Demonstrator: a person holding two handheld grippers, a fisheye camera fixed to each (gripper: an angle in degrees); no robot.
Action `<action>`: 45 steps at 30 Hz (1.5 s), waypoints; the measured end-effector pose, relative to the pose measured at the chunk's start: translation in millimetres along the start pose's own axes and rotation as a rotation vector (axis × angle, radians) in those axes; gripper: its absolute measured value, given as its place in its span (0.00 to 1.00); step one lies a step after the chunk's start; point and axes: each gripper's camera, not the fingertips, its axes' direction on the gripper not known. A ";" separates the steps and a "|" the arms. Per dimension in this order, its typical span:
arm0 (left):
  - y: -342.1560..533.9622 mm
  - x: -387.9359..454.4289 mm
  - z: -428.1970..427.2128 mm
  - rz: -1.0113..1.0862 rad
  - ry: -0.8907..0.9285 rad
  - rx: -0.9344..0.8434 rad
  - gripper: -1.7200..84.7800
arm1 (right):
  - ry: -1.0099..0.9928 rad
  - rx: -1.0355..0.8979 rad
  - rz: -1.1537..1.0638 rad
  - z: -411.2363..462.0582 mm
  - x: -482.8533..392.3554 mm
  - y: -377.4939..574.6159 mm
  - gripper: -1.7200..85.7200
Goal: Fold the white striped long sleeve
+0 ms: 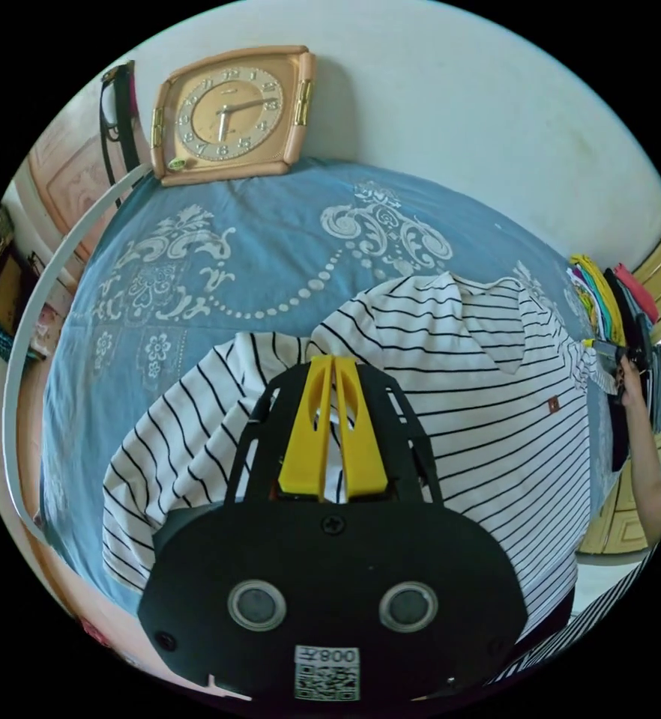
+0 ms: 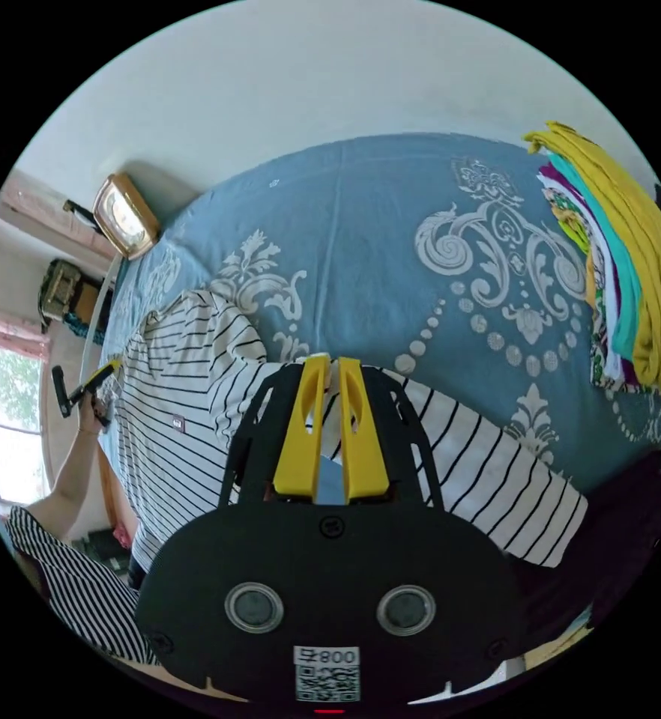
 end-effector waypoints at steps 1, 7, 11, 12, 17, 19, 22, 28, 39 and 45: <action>1.9 -1.2 -2.3 -0.004 0.008 0.012 0.02 | -0.032 0.037 0.028 -4.8 8.9 8.7 0.07; 37.0 6.5 -12.7 0.037 0.160 0.076 0.02 | -0.189 0.157 -0.065 -20.1 -8.7 76.3 0.04; 67.5 17.1 12.5 0.068 0.109 -0.027 0.03 | -0.080 0.028 -0.196 9.2 -53.5 133.7 0.03; 72.8 14.4 21.7 0.055 0.118 -0.067 0.03 | -0.073 0.001 -0.208 15.6 -56.8 140.1 0.03; 99.9 1.7 18.2 -0.040 0.134 -0.020 0.04 | -0.024 -0.054 -0.179 24.6 -48.5 178.4 0.05; 114.0 -1.2 17.0 -0.080 0.097 -0.006 0.06 | -0.011 -0.006 -0.143 15.0 -43.0 191.8 0.07; 137.5 -11.0 29.4 -0.188 0.120 -0.024 0.08 | -0.027 -0.013 -0.078 10.4 -30.3 214.6 0.09; 150.0 -14.6 71.6 -0.266 0.227 -0.104 0.04 | -0.071 -0.099 -0.009 21.7 1.0 238.1 0.04; 174.1 16.2 110.6 -0.312 0.208 -0.034 0.03 | -0.135 -0.031 0.033 -4.0 31.6 293.9 0.06; 178.1 65.7 139.2 -0.217 0.292 -0.038 0.03 | -0.155 -0.018 0.092 2.4 51.4 324.0 0.04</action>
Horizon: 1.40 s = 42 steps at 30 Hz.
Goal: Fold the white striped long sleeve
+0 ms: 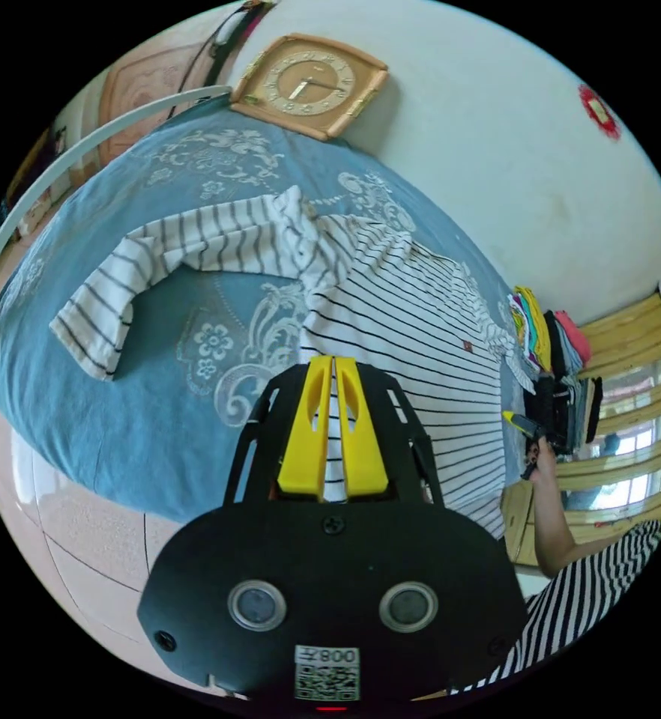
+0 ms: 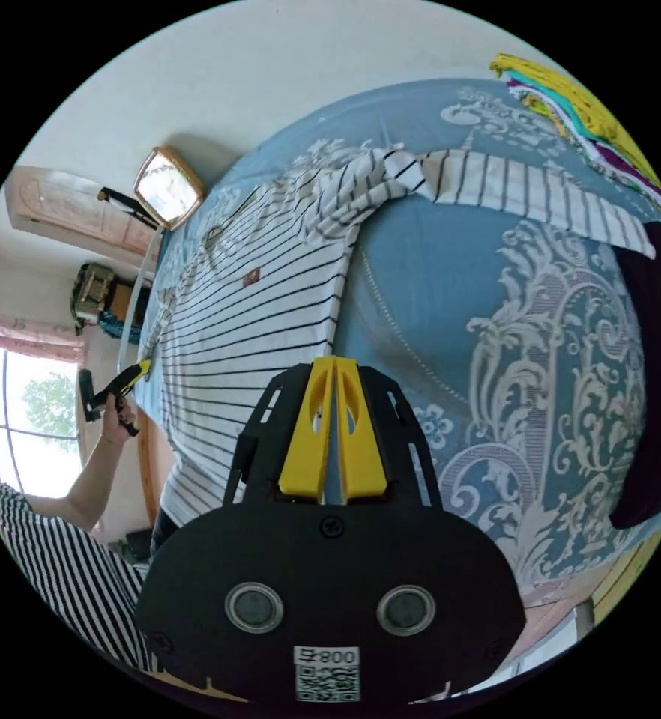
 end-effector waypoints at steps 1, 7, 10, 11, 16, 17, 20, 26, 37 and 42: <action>-0.8 8.3 5.6 0.029 0.006 -0.006 0.03 | 0.054 0.055 0.030 -9.7 7.5 4.4 0.03; -31.3 130.8 95.3 0.418 0.133 -0.096 0.04 | 0.042 0.364 0.346 -75.2 110.3 27.9 0.07; -47.9 213.1 163.2 0.636 0.215 -0.152 0.04 | -0.001 0.468 0.421 -94.8 144.7 35.9 0.09; -51.4 247.4 191.6 0.710 0.248 -0.170 0.04 | 0.009 0.466 0.424 -96.6 150.8 34.0 0.10; -47.0 379.9 294.4 0.971 0.339 -0.235 0.04 | -0.021 0.471 0.452 -90.2 168.1 26.8 0.09; -43.1 406.1 314.7 1.017 0.340 -0.237 0.04 | -0.049 0.488 0.468 -88.4 172.0 27.8 0.08; -35.2 450.3 357.5 1.051 0.365 -0.254 0.04 | -0.104 0.539 0.493 -86.4 176.8 34.1 0.06; -31.6 477.0 412.1 1.017 0.389 -0.276 0.05 | -0.171 0.607 0.466 -92.0 171.0 45.4 0.03; -82.6 468.2 405.7 0.785 0.431 0.032 0.10 | -0.078 0.513 -0.272 -72.8 -43.5 21.1 0.02; -99.3 440.3 438.1 0.652 0.380 -0.058 0.13 | -0.080 0.392 -0.302 -16.4 -83.6 33.6 0.02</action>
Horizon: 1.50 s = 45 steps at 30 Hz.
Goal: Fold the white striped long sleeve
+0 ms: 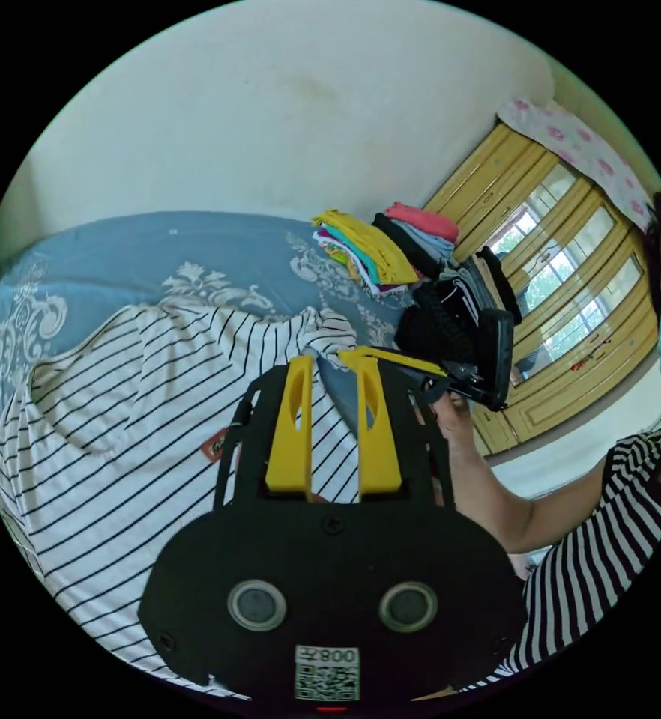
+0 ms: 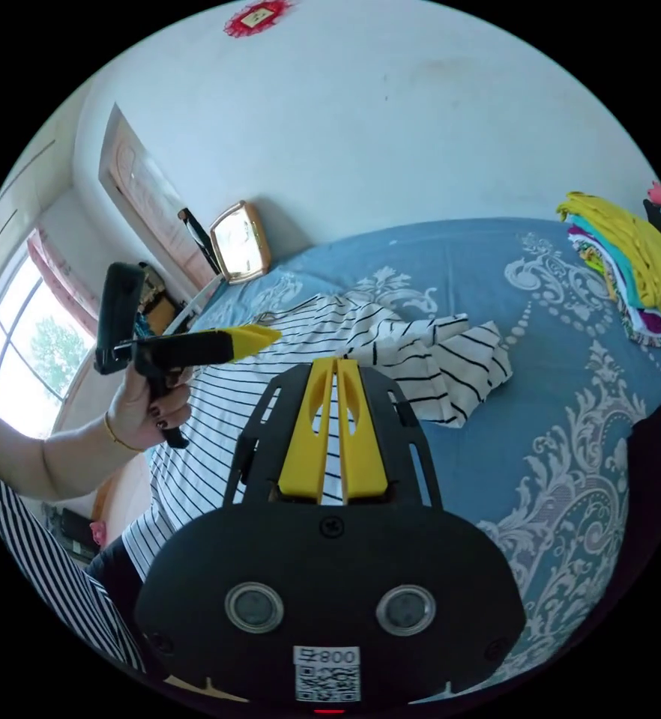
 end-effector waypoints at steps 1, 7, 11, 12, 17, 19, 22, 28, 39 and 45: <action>-3.5 -2.1 4.5 0.001 0.003 -0.009 0.14 | -0.030 0.003 0.006 4.4 -4.4 4.3 0.02; -69.5 -15.9 85.8 0.037 0.055 -0.203 0.17 | -0.029 -0.005 0.007 14.4 -24.1 11.9 0.02; -110.7 -24.3 150.4 0.030 0.083 -0.354 0.16 | -0.026 -0.018 -0.012 19.6 -37.3 12.2 0.02; -119.6 -23.7 167.0 0.045 0.055 -0.408 0.15 | -0.029 -0.020 -0.013 20.2 -38.7 11.8 0.02; -145.2 -14.7 198.7 0.089 0.044 -0.422 0.07 | -0.013 -0.043 -0.022 20.4 -49.2 10.2 0.02; -155.6 -5.6 196.6 0.118 0.026 -0.382 0.06 | -0.016 -0.030 -0.020 14.3 -50.7 8.7 0.02; -178.4 16.5 186.4 0.185 0.025 -0.302 0.06 | -0.012 0.025 -0.018 -4.3 -51.7 0.1 0.02; -248.4 64.6 158.8 0.299 0.023 -0.178 0.05 | -0.056 0.199 -0.052 -71.2 -49.9 -41.6 0.02; -339.7 83.1 118.6 0.099 0.369 -0.016 0.04 | -0.344 0.311 -0.017 -189.5 -6.9 -109.8 0.02; -356.0 110.3 123.1 0.176 0.355 -0.074 0.06 | -0.396 0.309 -0.003 -187.7 -8.1 -112.4 0.02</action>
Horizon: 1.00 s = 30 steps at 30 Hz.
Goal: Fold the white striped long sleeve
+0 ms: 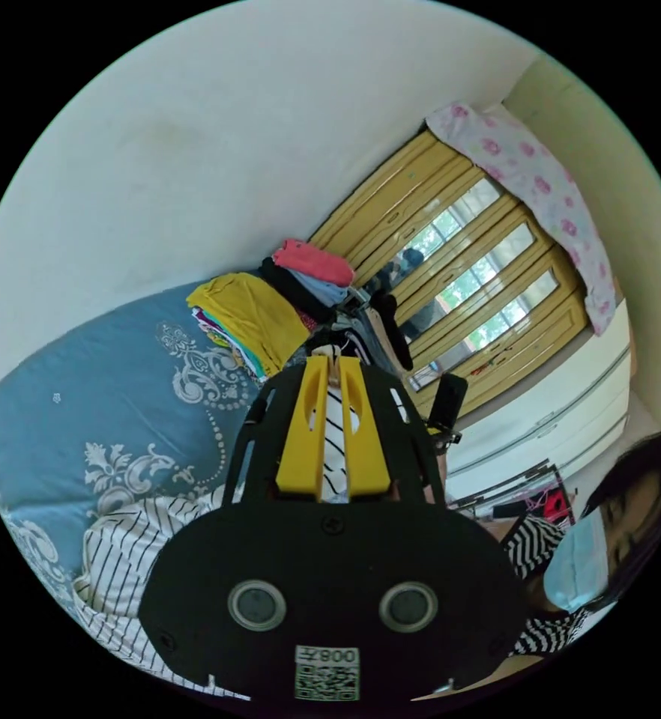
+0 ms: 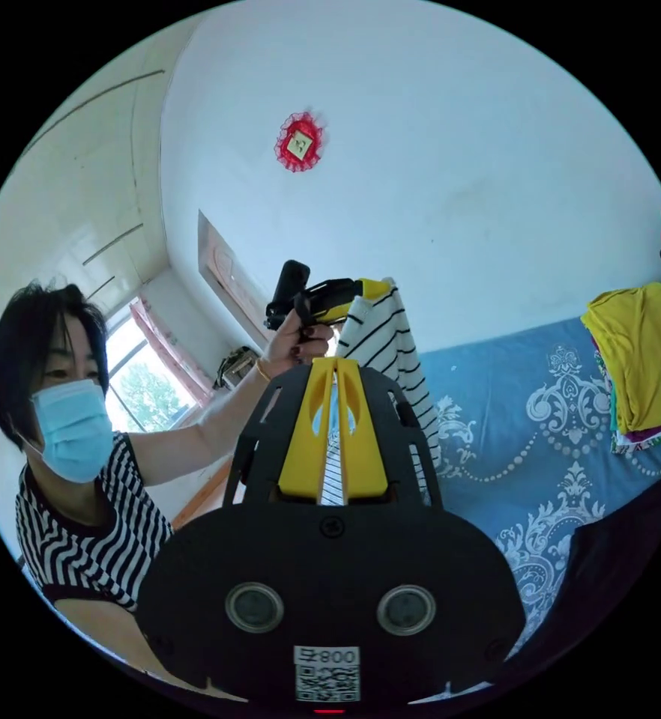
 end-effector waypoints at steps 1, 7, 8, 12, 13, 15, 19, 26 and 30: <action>-1.0 2.4 1.7 0.007 -0.011 -0.014 0.06 | 0.006 -0.006 0.009 6.1 2.0 3.6 0.02; 3.3 22.3 21.2 0.131 -0.050 -0.179 0.11 | -0.001 0.012 0.078 29.9 24.1 15.7 0.02; 9.2 23.2 19.1 0.152 -0.016 -0.178 0.13 | -0.003 0.029 0.096 31.1 29.6 17.4 0.02; 39.0 22.2 1.8 0.179 -0.022 -0.122 0.16 | -0.012 0.095 0.149 30.2 48.9 22.7 0.02; 43.0 22.8 1.0 0.181 -0.017 -0.119 0.16 | -0.007 0.109 0.156 30.5 53.5 23.8 0.02; 53.2 31.6 9.9 0.218 -0.063 -0.178 0.16 | 0.004 0.109 0.153 33.8 57.3 23.7 0.02; 52.8 56.7 35.6 0.305 -0.178 -0.288 0.13 | 0.020 0.077 0.132 46.5 61.7 21.6 0.02; 55.2 88.5 19.2 0.389 -0.210 -0.278 0.04 | 0.001 0.125 0.106 24.5 91.0 41.3 0.05; 79.1 95.6 -3.9 0.445 -0.091 -0.320 0.04 | -0.117 0.139 0.264 19.5 146.5 75.2 0.10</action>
